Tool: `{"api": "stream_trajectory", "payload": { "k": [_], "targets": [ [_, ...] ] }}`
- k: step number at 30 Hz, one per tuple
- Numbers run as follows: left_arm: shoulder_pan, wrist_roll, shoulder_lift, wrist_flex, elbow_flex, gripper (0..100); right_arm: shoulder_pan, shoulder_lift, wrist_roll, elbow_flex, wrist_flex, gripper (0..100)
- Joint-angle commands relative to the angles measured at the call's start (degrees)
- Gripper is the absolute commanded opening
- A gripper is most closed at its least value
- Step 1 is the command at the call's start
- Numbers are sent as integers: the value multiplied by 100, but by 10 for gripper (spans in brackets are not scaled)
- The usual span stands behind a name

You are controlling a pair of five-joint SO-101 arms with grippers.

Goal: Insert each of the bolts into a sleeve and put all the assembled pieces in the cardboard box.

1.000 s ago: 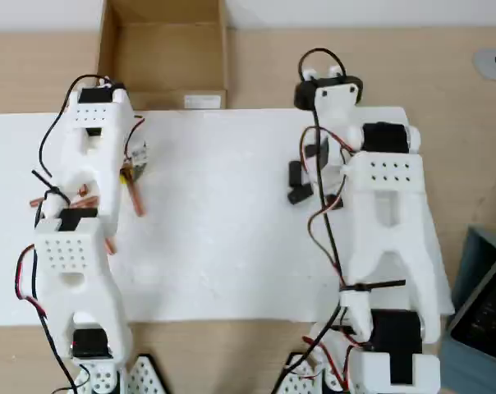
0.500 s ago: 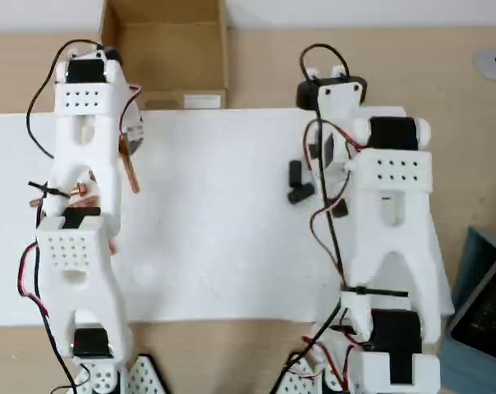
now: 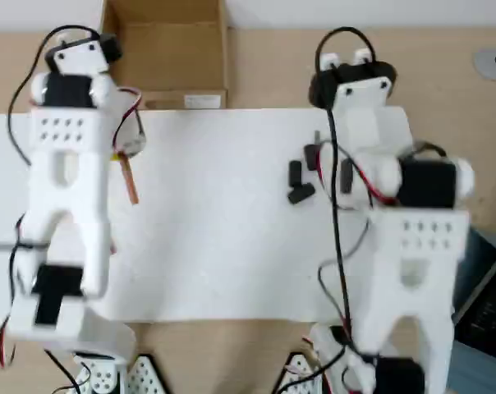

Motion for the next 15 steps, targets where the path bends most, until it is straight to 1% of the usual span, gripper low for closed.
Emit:
{"api": "stream_trajectory", "payload": {
  "k": [1, 3, 8, 11, 15],
  "targets": [
    [44, -396, -1262, 62, 651, 2, 4, -690, 18, 268, 53, 9],
    [44, -536, -1780, 62, 1108, 2, 4, -1051, 18, 629, 44, 9],
    [44, -545, -2905, -53, 2277, 2, 4, -2123, -9, 1675, 0, 9],
    [44, -545, -3582, -431, 3121, 2, 4, -2976, -9, 2378, -229, 9],
    [44, -554, -4664, -1187, 4352, 2, 4, -4198, -9, 3266, -782, 9]
  ]
}}
